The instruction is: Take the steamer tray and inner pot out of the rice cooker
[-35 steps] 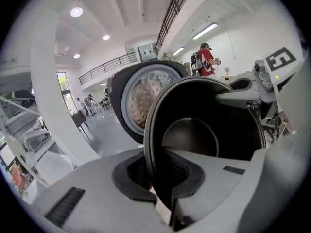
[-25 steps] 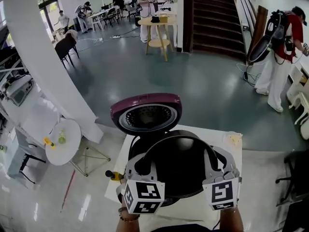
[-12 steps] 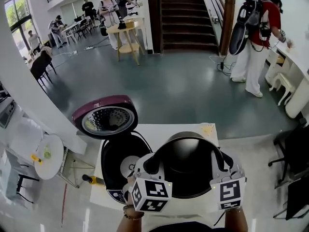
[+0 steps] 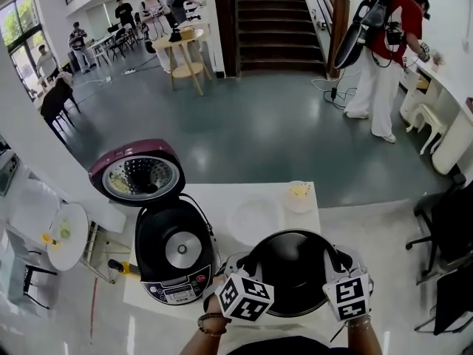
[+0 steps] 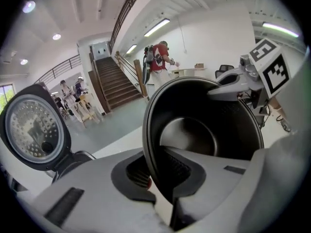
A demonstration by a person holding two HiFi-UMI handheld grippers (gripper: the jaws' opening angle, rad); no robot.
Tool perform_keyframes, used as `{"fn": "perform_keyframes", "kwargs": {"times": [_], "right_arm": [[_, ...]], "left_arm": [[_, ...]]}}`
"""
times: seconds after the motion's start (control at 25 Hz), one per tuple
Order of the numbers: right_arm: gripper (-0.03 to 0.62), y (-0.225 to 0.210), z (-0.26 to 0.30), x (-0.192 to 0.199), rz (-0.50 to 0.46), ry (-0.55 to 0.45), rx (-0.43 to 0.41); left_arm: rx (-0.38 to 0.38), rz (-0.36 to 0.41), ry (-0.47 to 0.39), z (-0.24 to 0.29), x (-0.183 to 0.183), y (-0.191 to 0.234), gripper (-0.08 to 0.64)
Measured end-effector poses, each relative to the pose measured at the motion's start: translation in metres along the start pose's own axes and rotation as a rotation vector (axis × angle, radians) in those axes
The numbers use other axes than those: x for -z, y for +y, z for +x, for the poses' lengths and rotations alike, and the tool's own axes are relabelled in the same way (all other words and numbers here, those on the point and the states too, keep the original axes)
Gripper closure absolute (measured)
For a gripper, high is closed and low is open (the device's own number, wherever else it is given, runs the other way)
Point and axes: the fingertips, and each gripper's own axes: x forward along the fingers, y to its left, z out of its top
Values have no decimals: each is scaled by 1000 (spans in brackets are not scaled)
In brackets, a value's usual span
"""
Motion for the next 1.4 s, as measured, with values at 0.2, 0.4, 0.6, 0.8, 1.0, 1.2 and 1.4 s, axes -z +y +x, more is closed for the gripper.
{"fn": "perform_keyframes", "kwargs": {"times": [0.2, 0.4, 0.6, 0.8, 1.0, 1.2, 1.4], "right_arm": [[583, 6, 7, 53, 57, 90, -60], [583, 13, 26, 100, 102, 189, -130], [581, 21, 52, 132, 131, 256, -185], [581, 24, 71, 141, 158, 291, -219], [581, 23, 84, 145, 168, 320, -246], [581, 22, 94, 150, 200, 339, -263], [580, 20, 96, 150, 228, 334, -270]], "left_arm": [[63, -13, 102, 24, 33, -33, 523], [118, -44, 204, 53, 66, -55, 522], [157, -77, 286, 79, 92, -61, 522], [190, -108, 330, 94, 98, -59, 522], [196, -92, 381, 105, 100, -55, 522], [226, -119, 386, 113, 98, -51, 522], [231, -150, 374, 116, 94, -49, 522]]}}
